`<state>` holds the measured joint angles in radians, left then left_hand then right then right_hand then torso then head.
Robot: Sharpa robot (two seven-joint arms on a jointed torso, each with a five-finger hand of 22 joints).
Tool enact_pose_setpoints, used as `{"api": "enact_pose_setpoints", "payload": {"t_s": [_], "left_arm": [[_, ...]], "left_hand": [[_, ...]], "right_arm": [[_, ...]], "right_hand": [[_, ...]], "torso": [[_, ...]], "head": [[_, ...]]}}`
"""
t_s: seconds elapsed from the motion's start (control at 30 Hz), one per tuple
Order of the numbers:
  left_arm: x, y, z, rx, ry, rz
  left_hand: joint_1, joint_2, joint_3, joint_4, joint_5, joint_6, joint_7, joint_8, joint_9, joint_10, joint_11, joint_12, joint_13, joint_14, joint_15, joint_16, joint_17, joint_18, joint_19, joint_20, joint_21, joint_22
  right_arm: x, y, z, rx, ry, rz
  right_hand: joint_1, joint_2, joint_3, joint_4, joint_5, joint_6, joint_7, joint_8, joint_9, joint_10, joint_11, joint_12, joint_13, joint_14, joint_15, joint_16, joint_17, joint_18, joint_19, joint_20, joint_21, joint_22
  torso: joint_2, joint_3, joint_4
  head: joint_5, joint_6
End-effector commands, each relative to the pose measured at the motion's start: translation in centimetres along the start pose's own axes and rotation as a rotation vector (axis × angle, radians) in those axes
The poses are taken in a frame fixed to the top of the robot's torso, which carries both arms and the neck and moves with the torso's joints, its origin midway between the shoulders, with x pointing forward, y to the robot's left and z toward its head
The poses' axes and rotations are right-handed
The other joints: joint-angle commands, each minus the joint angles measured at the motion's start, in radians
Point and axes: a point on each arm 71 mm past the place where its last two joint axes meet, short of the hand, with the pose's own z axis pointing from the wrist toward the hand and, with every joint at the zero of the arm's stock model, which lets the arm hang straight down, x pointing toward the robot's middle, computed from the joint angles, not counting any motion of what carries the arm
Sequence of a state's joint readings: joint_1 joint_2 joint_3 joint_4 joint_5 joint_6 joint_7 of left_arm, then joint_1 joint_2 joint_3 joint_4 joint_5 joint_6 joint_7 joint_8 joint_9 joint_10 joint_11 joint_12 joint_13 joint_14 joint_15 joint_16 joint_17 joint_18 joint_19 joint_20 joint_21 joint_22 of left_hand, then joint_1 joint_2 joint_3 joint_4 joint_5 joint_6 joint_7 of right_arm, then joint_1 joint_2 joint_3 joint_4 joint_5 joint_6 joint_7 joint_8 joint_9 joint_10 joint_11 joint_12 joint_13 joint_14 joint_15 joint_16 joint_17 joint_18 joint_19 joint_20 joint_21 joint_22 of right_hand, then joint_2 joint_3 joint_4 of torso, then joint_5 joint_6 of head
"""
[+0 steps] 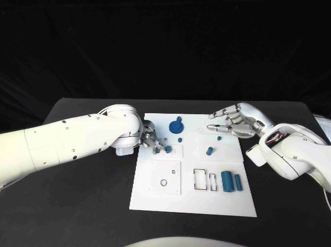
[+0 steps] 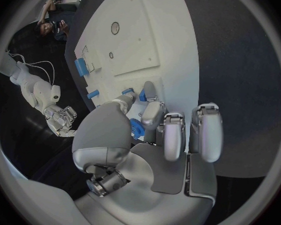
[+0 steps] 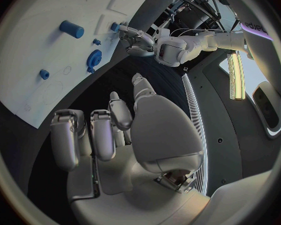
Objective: Assemble the parts on the task board
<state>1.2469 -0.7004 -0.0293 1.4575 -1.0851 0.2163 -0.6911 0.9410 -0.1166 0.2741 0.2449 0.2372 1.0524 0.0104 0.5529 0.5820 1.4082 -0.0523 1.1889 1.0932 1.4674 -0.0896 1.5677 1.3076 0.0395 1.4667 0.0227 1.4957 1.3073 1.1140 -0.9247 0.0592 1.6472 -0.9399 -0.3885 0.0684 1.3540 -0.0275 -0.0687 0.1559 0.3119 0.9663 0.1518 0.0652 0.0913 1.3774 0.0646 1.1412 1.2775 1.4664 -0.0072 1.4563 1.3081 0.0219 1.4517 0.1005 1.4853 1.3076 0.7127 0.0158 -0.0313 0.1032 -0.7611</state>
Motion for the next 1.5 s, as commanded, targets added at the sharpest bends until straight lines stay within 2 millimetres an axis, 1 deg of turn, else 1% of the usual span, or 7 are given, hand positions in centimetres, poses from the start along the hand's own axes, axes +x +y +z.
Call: {"api": "enact_pose_setpoints", "payload": {"t_s": [0.03,0.73,1.0,1.07,1.23,1.4,1.5], "left_arm": [[0.5,0.7,0.2,-0.055,0.013,0.016],[-1.1,1.2,-1.6,0.052,-0.140,-0.160],[-2.5,1.0,-2.0,0.197,-0.274,-0.361],[-3.0,0.8,-2.2,0.251,-0.324,-0.368],[-3.4,-0.8,-2.3,0.373,-0.405,-0.276],[-3.0,-3.4,-2.1,0.532,-0.433,-0.138],[-2.5,-4.8,-1.9,0.613,-0.452,-0.049]], "left_hand": [[0.022,0.015,-0.058,0.031,-0.059,0.008,0.000,-0.007,-0.002,0.008,0.002,0.003,-0.002,0.103,-0.008,0.003,0.263,-0.018,0.062,-0.005,0.006,0.207],[0.028,0.042,-0.134,0.046,-0.087,-0.008,0.009,-0.012,-0.006,0.003,0.005,0.017,0.016,0.103,-0.007,0.003,0.263,-0.010,0.045,-0.006,-0.024,0.186],[0.033,0.056,-0.218,0.047,-0.087,-0.074,0.034,-0.022,-0.028,-0.122,0.027,-0.154,-0.172,0.098,0.007,-0.008,0.247,0.033,-0.051,0.005,-0.193,0.063],[0.061,0.062,-0.236,0.048,-0.083,-0.123,0.054,-0.035,-0.040,-0.242,0.048,-0.315,-0.345,0.056,0.023,-0.094,0.131,0.068,-0.141,0.017,-0.353,-0.050],[0.282,0.046,-0.218,-0.010,-0.069,-0.215,0.103,-0.065,-0.077,-0.378,0.090,-0.431,-0.435,-0.088,0.060,-0.374,-0.174,0.132,-0.339,0.050,-0.734,-0.317],[0.446,0.043,-0.181,-0.039,-0.108,-0.284,0.148,-0.154,-0.168,-0.533,0.143,-0.633,-0.590,-0.277,0.108,-0.696,-0.490,0.138,-0.401,0.090,-0.876,-0.413],[0.542,0.034,-0.147,-0.074,-0.109,-0.263,0.143,-0.227,-0.241,-0.524,0.148,-0.746,-0.705,-0.285,0.110,-0.756,-0.554,0.143,-0.387,0.102,-0.920,-0.451]], "right_arm": [[0.1,0.0,0.0,-0.005,0.012,-0.004],[0.2,-0.1,0.0,-0.003,0.013,-0.003],[0.2,-0.1,0.0,-0.001,0.012,-0.003],[0.2,-0.1,0.0,0.000,0.012,-0.003],[0.2,-0.1,0.0,0.000,0.012,-0.003],[0.2,-0.1,0.0,-0.001,0.011,-0.003],[0.2,-0.1,0.1,-0.001,0.009,-0.003]], "right_hand": [[0.003,0.010,-0.005,-0.001,0.006,0.007,-0.003,0.004,0.001,-0.003,-0.004,-0.002,-0.002,0.063,-0.005,-0.005,0.069,0.020,-0.006,-0.001,-0.004,0.100],[0.003,0.010,-0.006,-0.001,0.010,0.007,-0.003,0.003,0.001,-0.004,-0.005,-0.004,-0.003,0.062,-0.005,-0.007,0.068,0.020,-0.007,-0.001,-0.005,0.099],[0.003,0.010,-0.006,-0.001,0.010,0.007,-0.003,0.003,0.001,-0.004,-0.005,-0.004,-0.003,0.062,-0.005,-0.007,0.068,0.020,-0.007,-0.001,-0.005,0.099],[0.003,0.010,-0.006,-0.001,0.010,0.007,-0.003,0.003,0.001,-0.004,-0.005,-0.004,-0.003,0.062,-0.005,-0.007,0.068,0.020,-0.007,-0.001,-0.005,0.099],[0.003,0.010,-0.006,-0.001,0.010,0.007,-0.003,0.003,0.001,-0.004,-0.005,-0.004,-0.003,0.062,-0.005,-0.007,0.068,0.020,-0.007,-0.001,-0.005,0.099],[0.004,0.011,-0.008,-0.001,0.014,0.006,-0.003,0.003,0.001,-0.004,-0.005,-0.004,-0.004,0.062,-0.005,-0.008,0.066,0.021,-0.007,-0.001,-0.006,0.098],[0.008,0.013,-0.007,-0.003,0.017,0.006,-0.003,0.003,0.001,-0.007,-0.005,-0.010,-0.008,0.061,-0.005,-0.010,0.063,0.022,-0.011,-0.002,-0.008,0.094]], "torso": [[0.000,-0.0004,-0.0002],[-0.001,0.0012,0.0003],[0.001,0.0006,0.0006],[0.000,0.0011,0.0004],[0.000,0.0003,-0.0005],[0.003,-0.0009,-0.0021],[0.005,-0.0022,-0.0040]], "head": [[0.000,-0.001],[-0.002,0.005],[-0.007,0.006],[-0.007,0.006],[-0.009,0.009],[-0.015,0.012],[-0.020,0.015]]}}
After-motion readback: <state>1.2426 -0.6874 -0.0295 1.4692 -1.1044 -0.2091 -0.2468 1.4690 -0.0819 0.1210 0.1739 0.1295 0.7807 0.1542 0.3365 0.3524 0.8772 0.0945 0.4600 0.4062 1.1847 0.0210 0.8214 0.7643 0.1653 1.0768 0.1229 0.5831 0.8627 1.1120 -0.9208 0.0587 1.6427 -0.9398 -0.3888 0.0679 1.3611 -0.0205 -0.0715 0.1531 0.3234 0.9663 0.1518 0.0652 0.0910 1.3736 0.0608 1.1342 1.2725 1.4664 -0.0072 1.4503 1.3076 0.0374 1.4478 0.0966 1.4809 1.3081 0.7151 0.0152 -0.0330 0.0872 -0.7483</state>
